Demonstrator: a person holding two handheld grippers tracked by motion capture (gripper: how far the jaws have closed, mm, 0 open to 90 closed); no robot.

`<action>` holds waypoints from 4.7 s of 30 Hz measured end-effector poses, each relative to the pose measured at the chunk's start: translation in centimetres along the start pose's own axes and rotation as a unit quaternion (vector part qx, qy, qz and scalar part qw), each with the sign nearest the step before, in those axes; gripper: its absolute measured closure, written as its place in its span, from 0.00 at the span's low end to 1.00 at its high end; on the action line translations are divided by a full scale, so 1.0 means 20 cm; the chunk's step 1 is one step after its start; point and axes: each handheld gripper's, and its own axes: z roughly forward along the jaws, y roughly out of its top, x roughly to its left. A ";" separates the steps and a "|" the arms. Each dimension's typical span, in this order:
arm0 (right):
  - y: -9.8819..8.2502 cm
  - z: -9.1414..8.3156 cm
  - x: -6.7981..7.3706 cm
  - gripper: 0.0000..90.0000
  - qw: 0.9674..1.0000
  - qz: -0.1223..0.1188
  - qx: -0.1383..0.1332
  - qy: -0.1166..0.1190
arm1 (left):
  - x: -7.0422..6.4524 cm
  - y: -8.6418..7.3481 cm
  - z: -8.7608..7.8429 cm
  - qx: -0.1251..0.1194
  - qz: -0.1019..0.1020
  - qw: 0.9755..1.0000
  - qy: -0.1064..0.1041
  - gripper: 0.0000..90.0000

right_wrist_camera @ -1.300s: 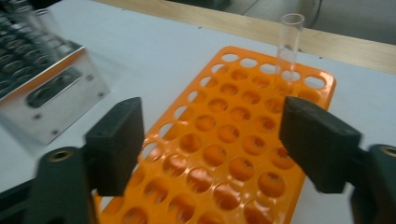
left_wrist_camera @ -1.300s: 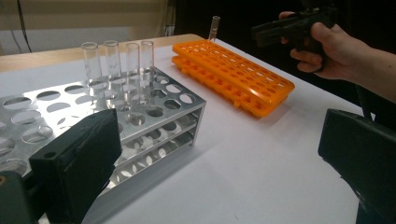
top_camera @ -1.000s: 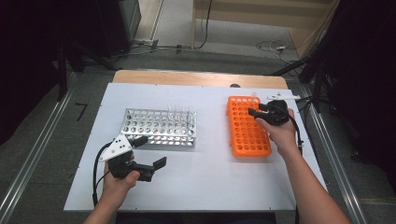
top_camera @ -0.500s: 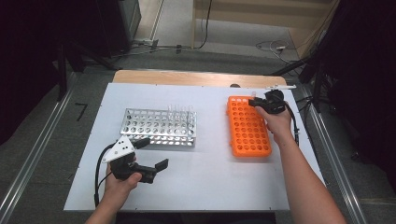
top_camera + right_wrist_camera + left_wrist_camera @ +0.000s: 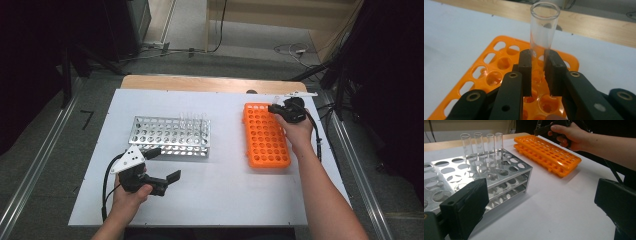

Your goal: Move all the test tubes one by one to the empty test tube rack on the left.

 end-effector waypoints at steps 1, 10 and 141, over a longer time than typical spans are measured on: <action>0.01 -0.02 0.00 0.82 1.000 0.004 -0.009 -0.001 | 0.00 0.00 0.00 0.000 0.000 1.000 -0.001 0.00; 0.04 -0.23 0.09 0.82 0.998 -0.014 -0.057 0.029 | -0.01 0.00 0.01 0.000 0.004 1.000 -0.003 0.00; -0.62 -0.85 0.49 0.00 0.980 -0.079 -0.060 0.171 | 0.30 0.39 0.21 -0.032 0.033 0.996 0.076 0.84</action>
